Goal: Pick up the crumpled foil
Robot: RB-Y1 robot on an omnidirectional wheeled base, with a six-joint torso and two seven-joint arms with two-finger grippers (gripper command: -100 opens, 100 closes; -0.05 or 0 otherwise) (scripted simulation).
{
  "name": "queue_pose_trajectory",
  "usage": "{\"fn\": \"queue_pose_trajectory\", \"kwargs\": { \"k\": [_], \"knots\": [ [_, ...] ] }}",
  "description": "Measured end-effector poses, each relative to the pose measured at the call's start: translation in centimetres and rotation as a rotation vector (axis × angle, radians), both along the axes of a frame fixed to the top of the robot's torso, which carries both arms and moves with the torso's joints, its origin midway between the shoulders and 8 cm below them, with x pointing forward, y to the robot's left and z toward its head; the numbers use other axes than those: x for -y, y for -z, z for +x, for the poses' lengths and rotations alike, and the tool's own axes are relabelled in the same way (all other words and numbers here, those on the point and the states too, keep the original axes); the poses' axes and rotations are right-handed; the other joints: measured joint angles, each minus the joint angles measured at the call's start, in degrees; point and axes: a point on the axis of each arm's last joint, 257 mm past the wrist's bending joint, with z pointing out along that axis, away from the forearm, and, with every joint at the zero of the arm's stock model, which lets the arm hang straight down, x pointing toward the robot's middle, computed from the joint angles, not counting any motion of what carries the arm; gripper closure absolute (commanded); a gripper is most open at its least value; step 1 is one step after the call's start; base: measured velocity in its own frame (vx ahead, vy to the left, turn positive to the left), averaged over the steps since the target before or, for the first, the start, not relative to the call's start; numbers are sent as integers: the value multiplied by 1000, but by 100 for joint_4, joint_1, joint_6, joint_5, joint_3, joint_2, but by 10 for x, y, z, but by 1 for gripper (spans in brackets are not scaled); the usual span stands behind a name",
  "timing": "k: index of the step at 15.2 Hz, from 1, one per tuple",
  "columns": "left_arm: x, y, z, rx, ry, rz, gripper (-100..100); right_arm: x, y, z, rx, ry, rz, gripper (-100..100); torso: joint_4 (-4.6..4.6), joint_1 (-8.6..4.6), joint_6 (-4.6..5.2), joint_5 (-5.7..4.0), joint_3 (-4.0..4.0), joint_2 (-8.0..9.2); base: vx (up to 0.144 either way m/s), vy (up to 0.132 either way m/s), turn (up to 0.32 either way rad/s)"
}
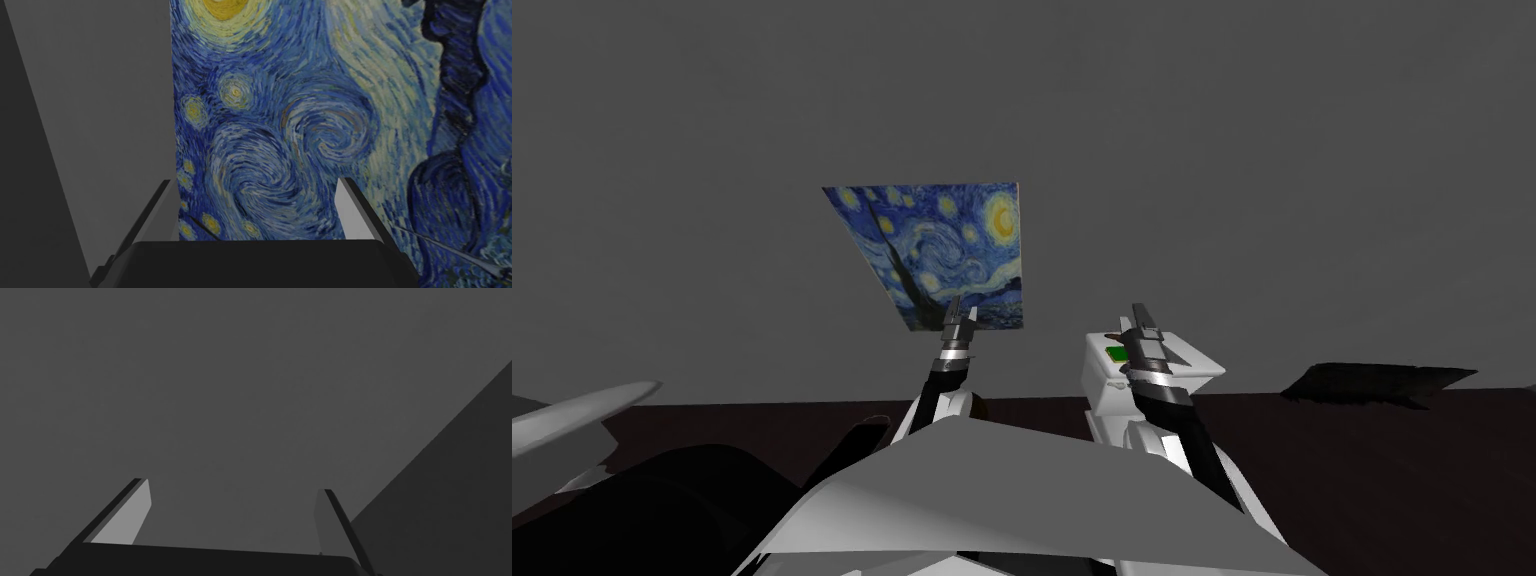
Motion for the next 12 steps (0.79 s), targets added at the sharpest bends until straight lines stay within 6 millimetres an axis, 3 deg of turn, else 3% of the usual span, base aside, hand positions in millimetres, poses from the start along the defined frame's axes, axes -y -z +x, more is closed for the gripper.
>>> {"fn": "queue_pose_trajectory", "kwargs": {
  "k": [7, 12],
  "knots": [
    [0, 0, 0, 0, 0, 0, 0, -20, 68, 23, -220, -15, -115, -100, 0, 0, 0, 0, 0, 1, 11, 1, 60],
    [0, 0, 0, 0, 0, 0, 0, -28, 129, 36, -388, -15, -205, -100, 0, -1, 0, 0, 0, -1, 13, -1, 73]
  ]
}}
